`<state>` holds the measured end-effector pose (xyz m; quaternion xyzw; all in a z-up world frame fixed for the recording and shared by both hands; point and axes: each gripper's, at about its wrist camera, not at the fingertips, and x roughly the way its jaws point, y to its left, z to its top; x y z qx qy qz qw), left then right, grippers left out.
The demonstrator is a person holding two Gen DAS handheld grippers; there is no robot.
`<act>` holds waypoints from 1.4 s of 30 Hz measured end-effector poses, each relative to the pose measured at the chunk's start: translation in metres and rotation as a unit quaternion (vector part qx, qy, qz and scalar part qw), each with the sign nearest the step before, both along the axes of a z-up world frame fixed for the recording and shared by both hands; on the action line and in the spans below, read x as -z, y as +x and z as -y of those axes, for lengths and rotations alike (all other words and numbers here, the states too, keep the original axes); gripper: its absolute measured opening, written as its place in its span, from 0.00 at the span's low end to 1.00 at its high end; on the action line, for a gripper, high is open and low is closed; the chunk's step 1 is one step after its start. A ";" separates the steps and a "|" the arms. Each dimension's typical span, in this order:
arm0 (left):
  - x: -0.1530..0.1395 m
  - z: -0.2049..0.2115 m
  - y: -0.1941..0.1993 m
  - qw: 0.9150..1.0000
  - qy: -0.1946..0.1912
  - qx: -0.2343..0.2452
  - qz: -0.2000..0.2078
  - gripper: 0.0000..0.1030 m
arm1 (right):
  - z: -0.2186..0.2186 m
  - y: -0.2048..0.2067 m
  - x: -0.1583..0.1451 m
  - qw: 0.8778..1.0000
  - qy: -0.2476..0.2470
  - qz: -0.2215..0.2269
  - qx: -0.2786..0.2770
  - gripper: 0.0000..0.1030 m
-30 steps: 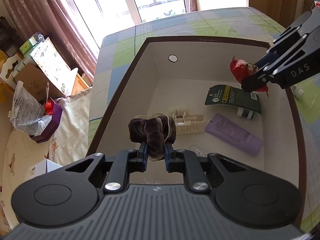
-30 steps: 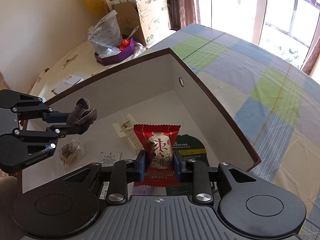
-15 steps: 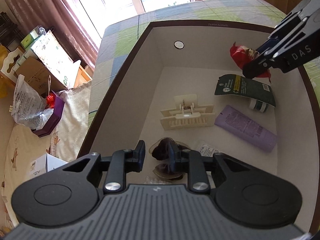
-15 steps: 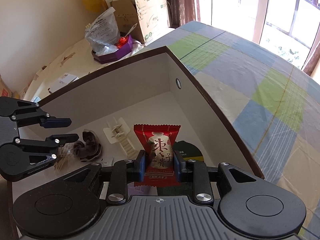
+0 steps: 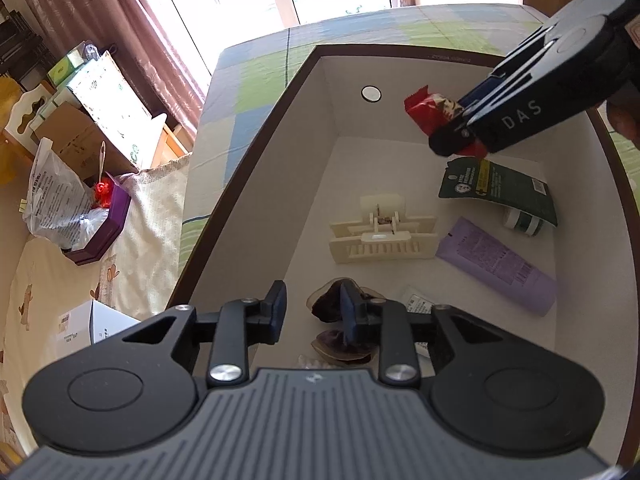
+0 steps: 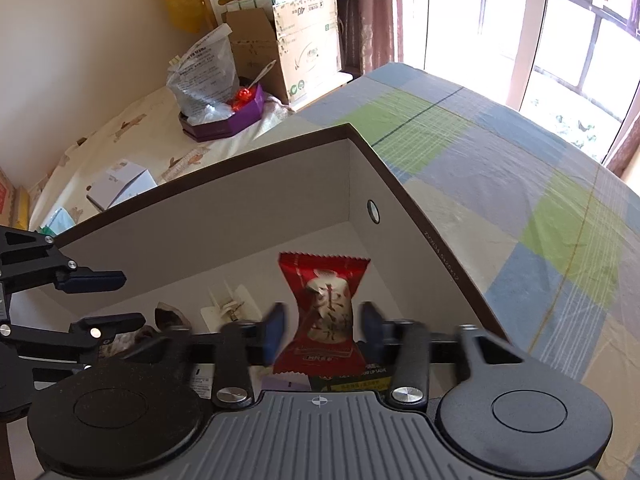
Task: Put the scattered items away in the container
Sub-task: 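Open the left tool over the box while the right tool releases the candy packet inside, then withdraw both tools from the box toward the green tube and white bottle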
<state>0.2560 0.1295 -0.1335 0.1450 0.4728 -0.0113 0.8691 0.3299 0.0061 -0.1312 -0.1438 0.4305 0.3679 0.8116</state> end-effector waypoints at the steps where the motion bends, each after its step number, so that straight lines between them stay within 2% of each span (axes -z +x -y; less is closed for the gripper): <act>1: 0.000 0.000 0.000 1.000 0.000 -0.001 0.000 0.28 | 0.002 -0.002 -0.001 1.000 0.008 0.012 0.000 0.84; 11: 0.001 -0.001 -0.003 1.000 0.001 -0.010 -0.002 0.35 | 0.029 -0.011 -0.004 1.000 -0.013 -0.011 -0.008 0.84; 18: 0.001 0.002 -0.004 1.000 0.004 -0.012 -0.003 0.39 | 0.041 -0.019 -0.007 0.999 -0.028 -0.012 -0.015 0.84; 30: -0.011 0.006 -0.009 1.000 0.009 -0.016 0.006 0.46 | 0.049 -0.030 -0.017 0.999 -0.025 -0.007 -0.019 0.84; 35: -0.021 0.010 -0.015 1.000 0.008 -0.019 0.012 0.62 | 0.055 -0.040 -0.025 1.000 -0.022 -0.005 -0.021 0.84; 42: -0.036 0.015 -0.025 1.000 0.005 -0.025 0.016 0.74 | 0.061 -0.060 -0.035 0.999 -0.027 0.009 -0.029 0.85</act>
